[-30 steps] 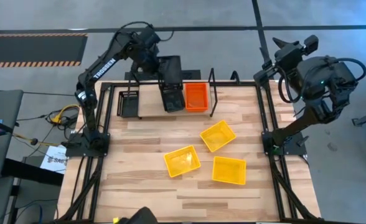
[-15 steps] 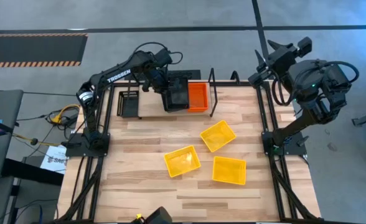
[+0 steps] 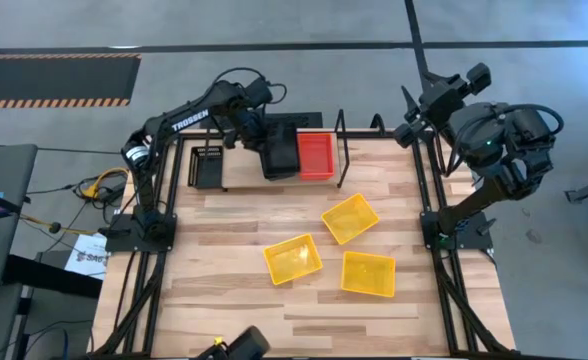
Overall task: Stack baskets on shelf by color
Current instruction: Stack the bottom black bin on top of the black bin on the shelf
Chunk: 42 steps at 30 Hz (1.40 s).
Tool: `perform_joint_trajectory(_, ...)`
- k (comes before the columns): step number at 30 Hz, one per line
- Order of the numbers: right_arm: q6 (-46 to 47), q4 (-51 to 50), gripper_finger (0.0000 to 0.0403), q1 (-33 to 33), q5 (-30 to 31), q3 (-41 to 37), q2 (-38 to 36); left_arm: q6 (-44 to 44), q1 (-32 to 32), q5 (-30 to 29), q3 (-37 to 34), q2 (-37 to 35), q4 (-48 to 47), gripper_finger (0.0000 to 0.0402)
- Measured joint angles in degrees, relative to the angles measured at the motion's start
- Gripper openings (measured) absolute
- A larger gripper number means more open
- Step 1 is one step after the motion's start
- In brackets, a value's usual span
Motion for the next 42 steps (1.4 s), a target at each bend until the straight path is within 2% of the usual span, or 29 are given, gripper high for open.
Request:
perform_joint_trajectory(18,1.42,-2.55,0.0223,0.00,0.02,0.00,0.00,2.23,2.33,-0.33,-0.15,0.00,-1.85,0.0000)
perform_joint_trajectory(27,1.86,-2.83,0.0223,0.00,0.02,0.00,0.00,-0.08,2.22,5.19,-9.77,0.04,7.95,0.0000)
perform_joint_trajectory(42,2.03,-2.93,0.0223,0.00,0.04,0.02,0.74,-0.60,2.65,5.54,-13.22,-0.02,9.55,0.0000)
